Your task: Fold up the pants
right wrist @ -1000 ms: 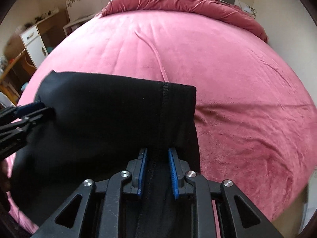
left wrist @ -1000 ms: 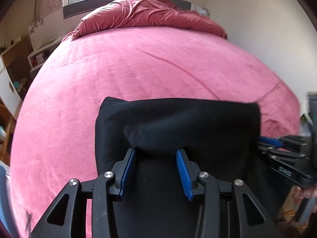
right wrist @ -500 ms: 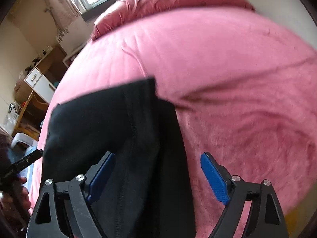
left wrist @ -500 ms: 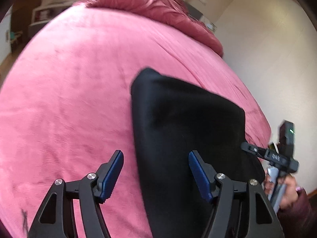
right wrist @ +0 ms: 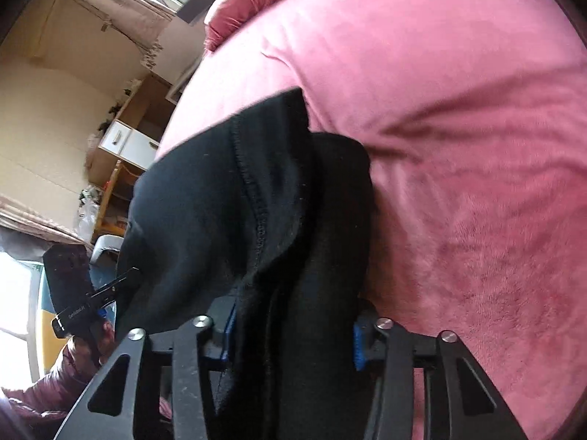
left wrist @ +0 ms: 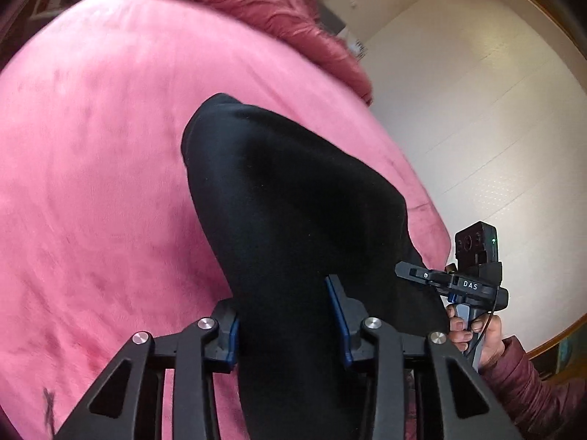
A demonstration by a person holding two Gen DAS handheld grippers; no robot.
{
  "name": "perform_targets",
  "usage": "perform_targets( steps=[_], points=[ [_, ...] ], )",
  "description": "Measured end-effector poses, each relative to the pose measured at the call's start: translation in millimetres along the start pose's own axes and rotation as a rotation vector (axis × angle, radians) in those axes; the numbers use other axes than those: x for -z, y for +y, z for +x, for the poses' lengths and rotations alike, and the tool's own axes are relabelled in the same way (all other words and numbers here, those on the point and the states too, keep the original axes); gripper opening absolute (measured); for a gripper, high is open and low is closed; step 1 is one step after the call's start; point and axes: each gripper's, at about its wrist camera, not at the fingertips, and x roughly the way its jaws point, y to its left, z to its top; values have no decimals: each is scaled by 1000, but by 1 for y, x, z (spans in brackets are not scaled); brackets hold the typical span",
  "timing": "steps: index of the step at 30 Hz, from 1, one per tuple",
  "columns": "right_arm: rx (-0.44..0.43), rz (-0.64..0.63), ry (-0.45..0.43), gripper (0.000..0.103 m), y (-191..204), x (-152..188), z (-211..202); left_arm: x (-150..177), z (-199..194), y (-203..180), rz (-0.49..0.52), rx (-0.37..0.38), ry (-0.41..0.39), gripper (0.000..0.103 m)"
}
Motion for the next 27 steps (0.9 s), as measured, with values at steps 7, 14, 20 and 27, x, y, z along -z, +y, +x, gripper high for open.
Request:
perform_targets(
  steps=[7,14,20,27],
  points=[
    [-78,-102,-60,43,66,-50,15,-61,-51,19,66,-101,-142,40],
    [-95,-159,-14,44,107,-123,102,-107,-57,92,-27,-261,-177,41],
    [14,-147,88,49,97,-134,172,-108,-18,147,-118,-360,-69,58],
    [0,-86,56,64,84,-121,164,-100,-29,143,-129,-471,-112,75]
  ],
)
